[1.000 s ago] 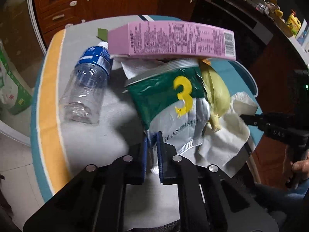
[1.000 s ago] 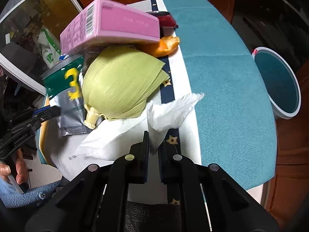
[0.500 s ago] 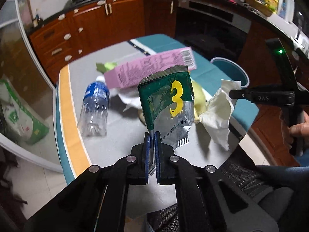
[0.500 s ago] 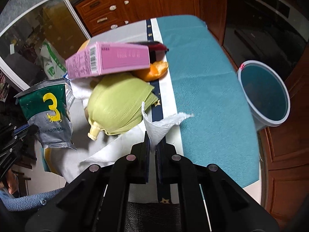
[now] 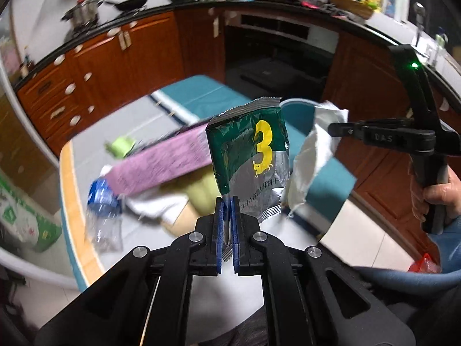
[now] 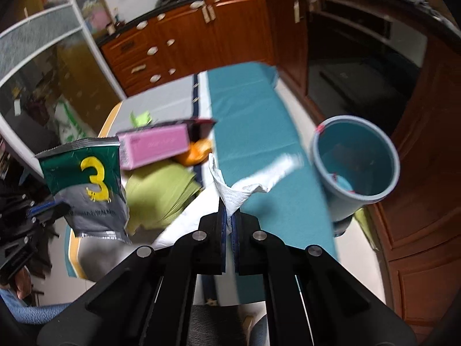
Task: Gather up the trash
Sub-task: 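Carry sachet and tissue over the bin and open both tools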
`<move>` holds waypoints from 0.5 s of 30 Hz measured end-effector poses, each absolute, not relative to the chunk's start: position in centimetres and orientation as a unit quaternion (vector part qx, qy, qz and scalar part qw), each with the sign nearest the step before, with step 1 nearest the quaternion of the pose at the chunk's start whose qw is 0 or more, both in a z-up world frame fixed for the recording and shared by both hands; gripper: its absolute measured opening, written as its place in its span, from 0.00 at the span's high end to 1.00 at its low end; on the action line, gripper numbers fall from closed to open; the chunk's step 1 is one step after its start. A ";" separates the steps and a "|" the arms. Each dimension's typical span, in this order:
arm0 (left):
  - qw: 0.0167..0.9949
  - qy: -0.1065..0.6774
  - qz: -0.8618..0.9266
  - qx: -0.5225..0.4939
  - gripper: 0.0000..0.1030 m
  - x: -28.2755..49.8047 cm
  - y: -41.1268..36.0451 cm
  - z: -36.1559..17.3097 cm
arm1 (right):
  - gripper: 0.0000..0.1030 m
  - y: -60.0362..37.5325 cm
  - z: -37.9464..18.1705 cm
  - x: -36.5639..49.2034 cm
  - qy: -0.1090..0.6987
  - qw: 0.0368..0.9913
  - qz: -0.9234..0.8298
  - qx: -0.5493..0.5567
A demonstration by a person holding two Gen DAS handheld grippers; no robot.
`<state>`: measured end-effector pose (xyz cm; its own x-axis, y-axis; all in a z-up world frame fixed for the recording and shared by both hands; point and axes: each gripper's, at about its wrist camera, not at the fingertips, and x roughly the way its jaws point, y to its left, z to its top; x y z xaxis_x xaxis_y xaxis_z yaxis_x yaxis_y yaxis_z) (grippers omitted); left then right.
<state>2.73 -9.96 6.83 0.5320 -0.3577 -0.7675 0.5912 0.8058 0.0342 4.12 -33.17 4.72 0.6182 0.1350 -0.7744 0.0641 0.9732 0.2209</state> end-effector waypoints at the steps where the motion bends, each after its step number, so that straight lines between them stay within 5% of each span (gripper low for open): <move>1: 0.862 0.389 -0.284 0.154 0.95 2.9 -11.2 7.4 | 0.97 -33.9 5.0 4.1 0.433 0.894 0.013 0.116; 15: 0.825 0.404 -0.335 0.208 0.95 10.3 -28.9 5.4 | 0.97 -47.4 5.2 9.1 0.404 0.900 -0.096 0.131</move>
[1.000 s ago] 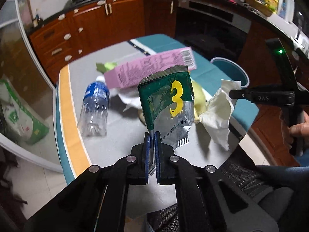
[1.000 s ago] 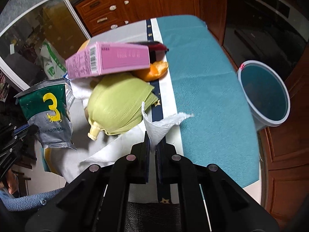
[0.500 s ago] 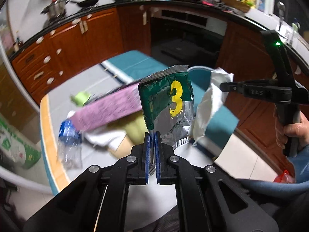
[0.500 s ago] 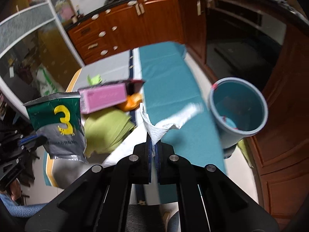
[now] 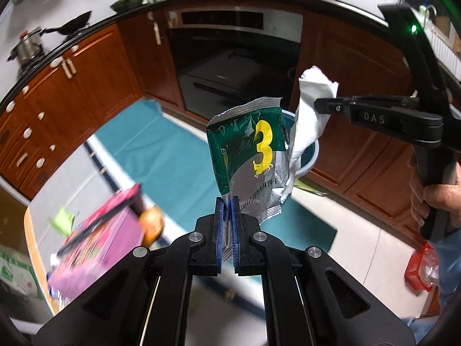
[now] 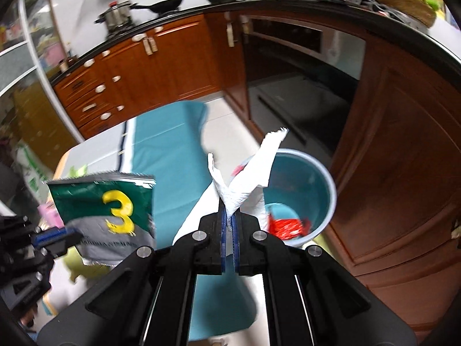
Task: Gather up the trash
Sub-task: 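Carry sachet and tissue over the bin and open both tools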
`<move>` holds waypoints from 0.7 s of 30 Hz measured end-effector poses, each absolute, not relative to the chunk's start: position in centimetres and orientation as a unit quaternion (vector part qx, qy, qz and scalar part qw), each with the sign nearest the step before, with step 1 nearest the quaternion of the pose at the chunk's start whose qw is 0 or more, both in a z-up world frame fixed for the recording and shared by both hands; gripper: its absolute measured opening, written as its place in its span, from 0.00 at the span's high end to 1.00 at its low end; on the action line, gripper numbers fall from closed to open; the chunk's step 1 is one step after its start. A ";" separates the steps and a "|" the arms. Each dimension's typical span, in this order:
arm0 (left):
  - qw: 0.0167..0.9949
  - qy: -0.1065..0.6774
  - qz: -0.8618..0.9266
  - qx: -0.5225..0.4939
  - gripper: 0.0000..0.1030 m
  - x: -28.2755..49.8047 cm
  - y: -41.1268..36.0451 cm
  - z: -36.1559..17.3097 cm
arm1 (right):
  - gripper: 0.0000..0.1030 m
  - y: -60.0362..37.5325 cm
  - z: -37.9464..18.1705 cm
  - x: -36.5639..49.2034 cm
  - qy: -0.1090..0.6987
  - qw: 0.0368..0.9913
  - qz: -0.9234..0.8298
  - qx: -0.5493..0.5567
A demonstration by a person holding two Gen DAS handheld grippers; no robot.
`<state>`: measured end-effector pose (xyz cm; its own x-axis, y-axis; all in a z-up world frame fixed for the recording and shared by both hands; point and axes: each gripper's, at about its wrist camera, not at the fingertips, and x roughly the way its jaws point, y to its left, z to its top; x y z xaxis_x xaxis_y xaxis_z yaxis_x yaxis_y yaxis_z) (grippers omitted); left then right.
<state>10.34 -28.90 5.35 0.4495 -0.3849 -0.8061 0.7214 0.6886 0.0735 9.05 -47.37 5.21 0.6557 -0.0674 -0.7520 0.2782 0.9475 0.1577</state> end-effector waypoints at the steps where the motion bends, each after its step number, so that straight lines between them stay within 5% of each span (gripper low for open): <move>1: 0.823 0.406 -0.335 0.214 0.95 11.1 -30.5 4.9 | 0.97 -48.1 4.9 9.5 0.405 0.899 -0.101 0.133; 19: 0.756 0.492 -0.339 0.266 0.93 20.5 -46.7 -6.2 | 0.93 -57.3 -6.4 16.2 0.501 0.835 -0.137 0.183; 20: 0.752 0.496 -0.341 0.269 0.91 20.6 -47.0 -6.6 | 0.85 -57.4 -6.7 16.2 0.505 0.833 -0.137 0.183; 21: 0.750 0.498 -0.341 0.271 0.91 20.7 -47.0 -6.8 | 0.62 -57.4 -6.9 16.4 0.506 0.832 -0.138 0.182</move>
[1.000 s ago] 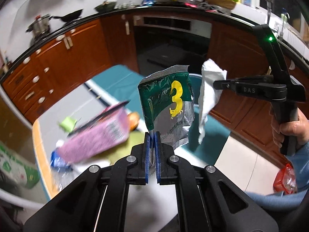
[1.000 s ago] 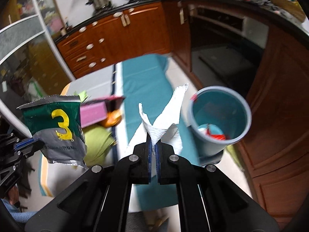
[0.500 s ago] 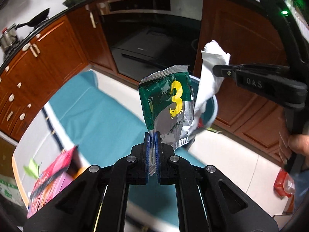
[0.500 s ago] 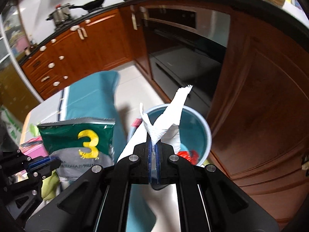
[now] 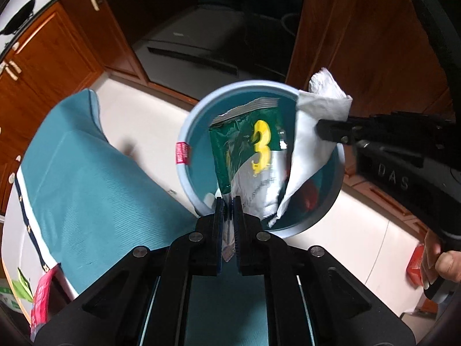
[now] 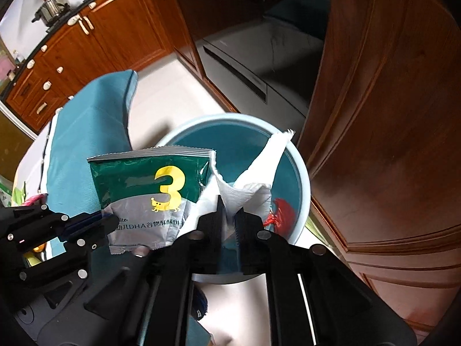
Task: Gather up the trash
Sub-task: 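Carry sachet and tissue over the bin and open both tools, then move both tools back to the table toward the water bottle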
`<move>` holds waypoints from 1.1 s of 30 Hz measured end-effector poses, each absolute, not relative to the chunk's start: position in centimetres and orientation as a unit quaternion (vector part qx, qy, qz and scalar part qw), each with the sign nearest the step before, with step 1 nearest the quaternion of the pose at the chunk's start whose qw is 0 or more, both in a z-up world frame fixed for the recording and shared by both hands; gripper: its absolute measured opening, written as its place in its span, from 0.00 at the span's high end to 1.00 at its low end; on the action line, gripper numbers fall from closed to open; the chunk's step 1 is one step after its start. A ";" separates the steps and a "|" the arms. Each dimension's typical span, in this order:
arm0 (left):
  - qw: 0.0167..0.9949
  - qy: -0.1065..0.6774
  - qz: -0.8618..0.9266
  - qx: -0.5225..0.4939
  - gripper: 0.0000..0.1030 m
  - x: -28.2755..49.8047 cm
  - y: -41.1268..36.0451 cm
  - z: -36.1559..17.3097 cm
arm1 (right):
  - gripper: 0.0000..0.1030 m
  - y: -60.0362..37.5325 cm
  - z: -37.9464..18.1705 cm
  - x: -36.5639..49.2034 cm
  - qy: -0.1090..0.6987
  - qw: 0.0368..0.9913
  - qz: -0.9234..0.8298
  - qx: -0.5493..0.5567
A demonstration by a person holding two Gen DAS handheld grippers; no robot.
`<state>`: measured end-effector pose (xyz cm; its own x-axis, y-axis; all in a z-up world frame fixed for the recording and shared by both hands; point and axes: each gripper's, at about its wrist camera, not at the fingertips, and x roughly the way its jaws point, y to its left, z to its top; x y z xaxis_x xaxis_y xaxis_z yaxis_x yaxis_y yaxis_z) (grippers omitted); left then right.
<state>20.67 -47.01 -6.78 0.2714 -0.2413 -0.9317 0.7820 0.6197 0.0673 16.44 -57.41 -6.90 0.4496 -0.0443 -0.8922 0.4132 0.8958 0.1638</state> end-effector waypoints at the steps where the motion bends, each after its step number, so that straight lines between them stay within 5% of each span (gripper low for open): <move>1: 0.746 0.503 -0.343 0.271 0.89 20.8 -47.0 -7.0 | 0.45 -57.4 -7.0 16.5 0.508 0.830 -0.139 0.182; 2: 0.743 0.507 -0.345 0.269 0.79 20.9 -46.9 -7.2 | 0.17 -57.4 -7.0 16.6 0.509 0.830 -0.141 0.182; 3: 0.741 0.510 -0.347 0.266 0.60 21.0 -46.9 -7.2 | 0.14 -57.3 -6.9 16.7 0.509 0.829 -0.143 0.181; 5: 0.750 0.498 -0.341 0.270 0.38 20.8 -46.6 -7.0 | 0.14 -57.2 -7.1 16.8 0.522 0.820 -0.146 0.185; 21: 0.768 0.473 -0.337 0.269 0.09 18.3 -42.5 -3.7 | 0.09 -53.3 -4.5 14.7 0.542 0.812 -0.125 0.177; 33: 0.800 0.447 -0.323 0.237 0.04 16.2 -33.1 1.7 | 0.07 -46.2 -0.1 13.2 0.526 0.832 -0.085 0.153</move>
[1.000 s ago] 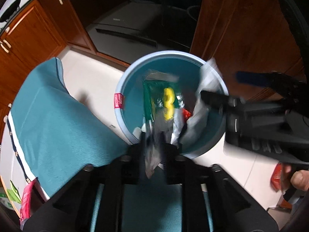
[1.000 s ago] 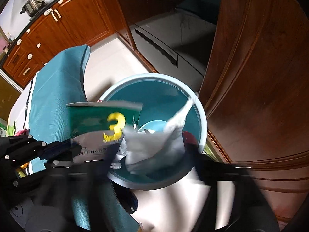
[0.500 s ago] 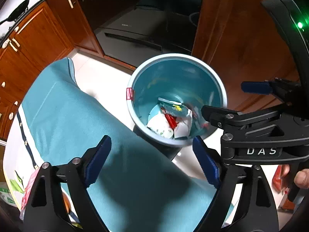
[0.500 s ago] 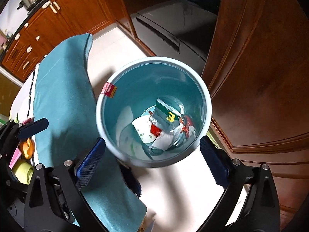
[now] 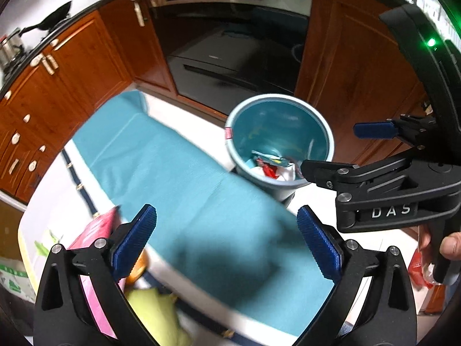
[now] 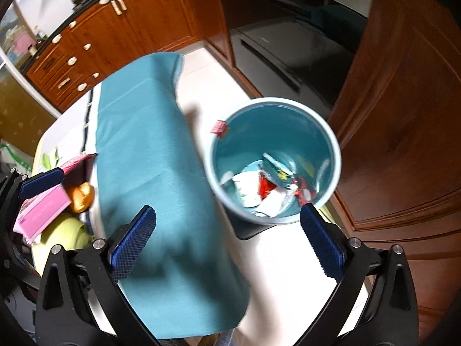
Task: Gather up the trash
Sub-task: 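Move both tools back to the table toward the water bottle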
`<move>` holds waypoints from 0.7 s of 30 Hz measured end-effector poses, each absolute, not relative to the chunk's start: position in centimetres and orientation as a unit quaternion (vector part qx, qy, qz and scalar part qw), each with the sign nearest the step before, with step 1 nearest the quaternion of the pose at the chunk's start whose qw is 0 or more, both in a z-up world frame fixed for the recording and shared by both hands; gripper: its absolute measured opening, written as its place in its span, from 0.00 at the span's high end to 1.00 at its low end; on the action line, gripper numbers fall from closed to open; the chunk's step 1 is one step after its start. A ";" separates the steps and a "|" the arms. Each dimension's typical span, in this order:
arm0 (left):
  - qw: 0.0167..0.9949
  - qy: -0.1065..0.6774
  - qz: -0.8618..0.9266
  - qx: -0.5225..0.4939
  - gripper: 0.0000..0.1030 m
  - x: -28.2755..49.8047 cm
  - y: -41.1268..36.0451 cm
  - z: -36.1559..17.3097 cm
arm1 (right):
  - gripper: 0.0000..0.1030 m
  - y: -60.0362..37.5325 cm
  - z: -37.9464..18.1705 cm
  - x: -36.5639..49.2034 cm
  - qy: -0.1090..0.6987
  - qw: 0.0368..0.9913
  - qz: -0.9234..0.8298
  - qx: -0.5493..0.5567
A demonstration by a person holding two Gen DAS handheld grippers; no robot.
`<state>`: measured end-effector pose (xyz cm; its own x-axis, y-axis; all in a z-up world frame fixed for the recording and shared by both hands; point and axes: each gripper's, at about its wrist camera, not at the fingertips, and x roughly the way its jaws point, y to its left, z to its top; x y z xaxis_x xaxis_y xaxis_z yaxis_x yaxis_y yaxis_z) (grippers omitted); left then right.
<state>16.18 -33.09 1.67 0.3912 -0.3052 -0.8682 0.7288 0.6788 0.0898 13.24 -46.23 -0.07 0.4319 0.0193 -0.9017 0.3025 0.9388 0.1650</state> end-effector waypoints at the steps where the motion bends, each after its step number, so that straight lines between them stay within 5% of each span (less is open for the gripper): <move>1: 0.803 0.446 -0.319 0.232 0.04 16.1 -31.8 2.1 | 0.07 -45.1 0.2 13.3 0.528 0.833 -0.079 0.148; 21: 0.861 0.454 -0.177 0.145 0.04 16.9 -3.0 4.4 | 0.07 -23.0 6.1 18.7 0.529 0.845 0.073 0.044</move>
